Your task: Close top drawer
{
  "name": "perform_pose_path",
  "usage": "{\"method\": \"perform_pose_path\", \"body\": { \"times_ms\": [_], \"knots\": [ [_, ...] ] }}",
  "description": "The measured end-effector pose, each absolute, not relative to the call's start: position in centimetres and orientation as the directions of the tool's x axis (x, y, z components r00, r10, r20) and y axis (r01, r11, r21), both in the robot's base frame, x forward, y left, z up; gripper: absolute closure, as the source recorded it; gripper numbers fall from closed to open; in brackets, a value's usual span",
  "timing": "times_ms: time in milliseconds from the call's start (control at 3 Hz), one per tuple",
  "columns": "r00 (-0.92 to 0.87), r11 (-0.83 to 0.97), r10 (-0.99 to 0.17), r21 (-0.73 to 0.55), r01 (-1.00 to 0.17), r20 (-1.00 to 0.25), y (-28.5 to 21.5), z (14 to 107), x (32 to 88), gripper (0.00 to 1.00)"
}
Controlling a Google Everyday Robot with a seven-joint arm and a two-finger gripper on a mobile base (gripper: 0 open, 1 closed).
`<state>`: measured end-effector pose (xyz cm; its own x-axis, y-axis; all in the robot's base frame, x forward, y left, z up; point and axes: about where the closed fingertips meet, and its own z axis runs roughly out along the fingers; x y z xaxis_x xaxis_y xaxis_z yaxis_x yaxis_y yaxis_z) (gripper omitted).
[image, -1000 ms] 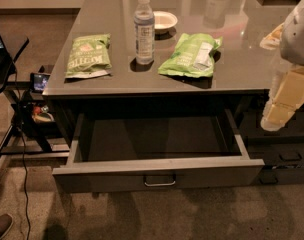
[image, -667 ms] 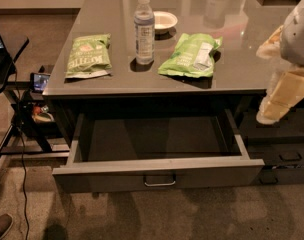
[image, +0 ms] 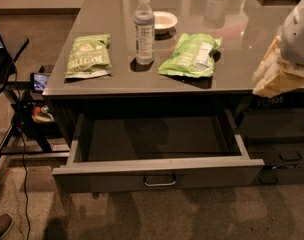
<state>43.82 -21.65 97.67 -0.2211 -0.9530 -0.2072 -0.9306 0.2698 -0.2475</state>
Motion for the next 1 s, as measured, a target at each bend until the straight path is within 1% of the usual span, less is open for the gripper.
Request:
{"method": "perform_pose_path", "body": {
  "times_ms": [333, 667, 1000],
  "knots": [
    [-0.221, 0.270, -0.953, -0.248, -0.931, -0.207, -21.7, 97.7, 43.8, 0.89],
    [-0.221, 0.270, -0.953, -0.248, -0.931, -0.207, -21.7, 97.7, 43.8, 1.00],
    [-0.262, 0.297, -0.948, -0.213, -0.931, -0.179, -23.2, 95.7, 41.7, 1.00]
  ]
}}
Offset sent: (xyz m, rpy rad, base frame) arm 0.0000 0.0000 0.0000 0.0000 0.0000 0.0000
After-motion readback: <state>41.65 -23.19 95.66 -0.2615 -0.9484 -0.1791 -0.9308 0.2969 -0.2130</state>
